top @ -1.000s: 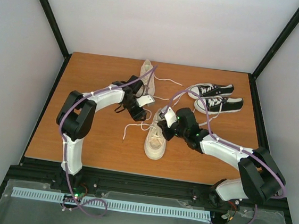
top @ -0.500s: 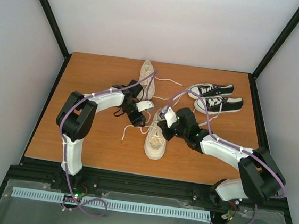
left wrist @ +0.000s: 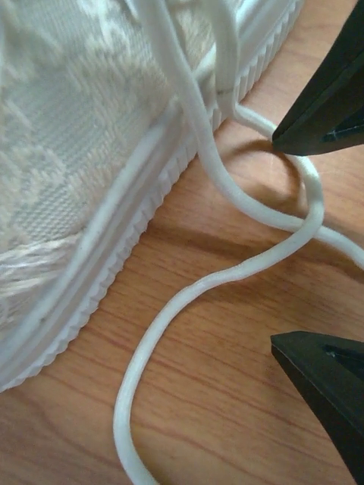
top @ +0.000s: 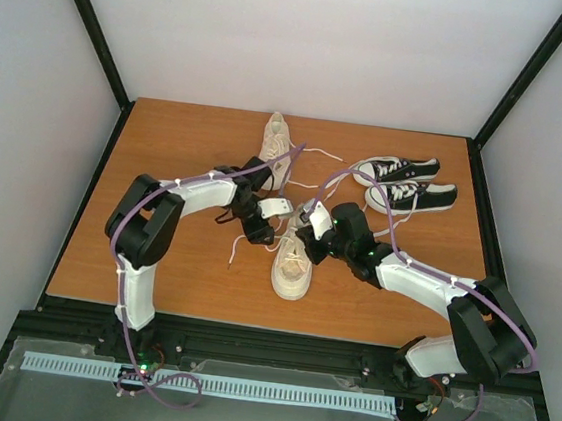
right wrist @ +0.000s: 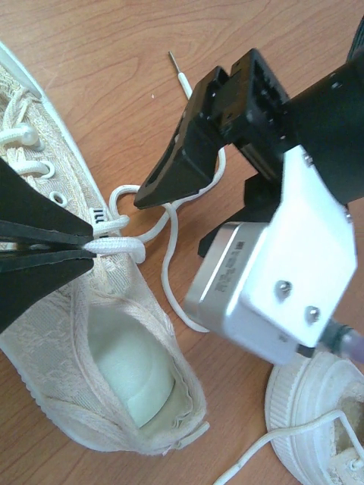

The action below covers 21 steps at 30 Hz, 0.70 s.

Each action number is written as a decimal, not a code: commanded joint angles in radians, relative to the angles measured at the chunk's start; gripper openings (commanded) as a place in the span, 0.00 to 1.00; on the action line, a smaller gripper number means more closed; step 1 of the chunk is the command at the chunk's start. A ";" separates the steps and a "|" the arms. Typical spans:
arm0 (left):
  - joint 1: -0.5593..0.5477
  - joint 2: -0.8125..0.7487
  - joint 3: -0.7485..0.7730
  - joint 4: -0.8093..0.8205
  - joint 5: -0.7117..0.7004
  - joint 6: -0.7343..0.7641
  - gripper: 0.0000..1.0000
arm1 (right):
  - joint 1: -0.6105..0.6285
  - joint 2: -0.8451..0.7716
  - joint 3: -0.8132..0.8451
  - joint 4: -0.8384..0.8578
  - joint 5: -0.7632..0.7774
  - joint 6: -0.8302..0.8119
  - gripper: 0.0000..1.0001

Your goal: Tie the shoes

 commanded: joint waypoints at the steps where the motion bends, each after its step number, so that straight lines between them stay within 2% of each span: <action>1: -0.017 0.034 0.005 0.038 -0.055 0.014 0.62 | -0.011 -0.010 -0.001 0.072 -0.019 0.008 0.03; 4: -0.020 0.042 0.010 0.040 -0.069 0.004 0.51 | -0.011 -0.010 -0.003 0.077 -0.023 0.009 0.03; 7: -0.027 0.038 0.004 0.039 -0.068 0.016 0.33 | -0.012 -0.010 -0.005 0.081 -0.025 0.011 0.03; 10: -0.028 0.015 -0.011 0.042 -0.046 0.029 0.04 | -0.014 -0.010 -0.010 0.087 -0.026 0.014 0.03; 11: -0.026 -0.004 -0.018 0.047 -0.037 0.032 0.01 | -0.016 -0.009 -0.013 0.091 -0.029 0.018 0.03; 17: -0.011 -0.163 -0.002 0.049 0.023 0.043 0.01 | -0.027 -0.006 -0.037 0.129 -0.031 0.052 0.03; 21: -0.011 -0.201 0.009 0.013 0.062 0.078 0.01 | -0.030 -0.015 -0.063 0.177 -0.004 0.084 0.03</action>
